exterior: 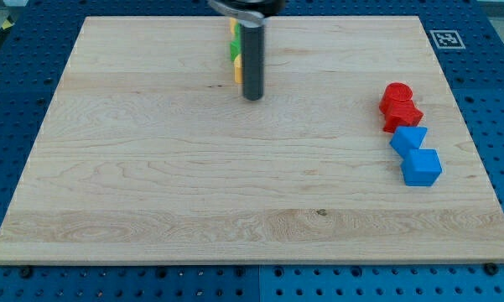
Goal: Nudge the yellow heart a bit up
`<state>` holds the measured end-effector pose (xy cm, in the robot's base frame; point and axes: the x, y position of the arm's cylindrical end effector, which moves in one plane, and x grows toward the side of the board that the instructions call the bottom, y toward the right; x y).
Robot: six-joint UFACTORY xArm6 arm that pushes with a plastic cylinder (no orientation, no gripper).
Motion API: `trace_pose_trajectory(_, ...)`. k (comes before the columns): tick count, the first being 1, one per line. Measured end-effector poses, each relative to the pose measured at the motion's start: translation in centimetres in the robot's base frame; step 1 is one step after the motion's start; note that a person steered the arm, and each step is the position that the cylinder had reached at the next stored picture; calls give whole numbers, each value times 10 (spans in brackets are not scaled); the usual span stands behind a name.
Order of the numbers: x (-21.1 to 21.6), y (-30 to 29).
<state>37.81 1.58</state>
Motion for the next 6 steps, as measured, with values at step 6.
trace_pose_trajectory(6, -74, 0)
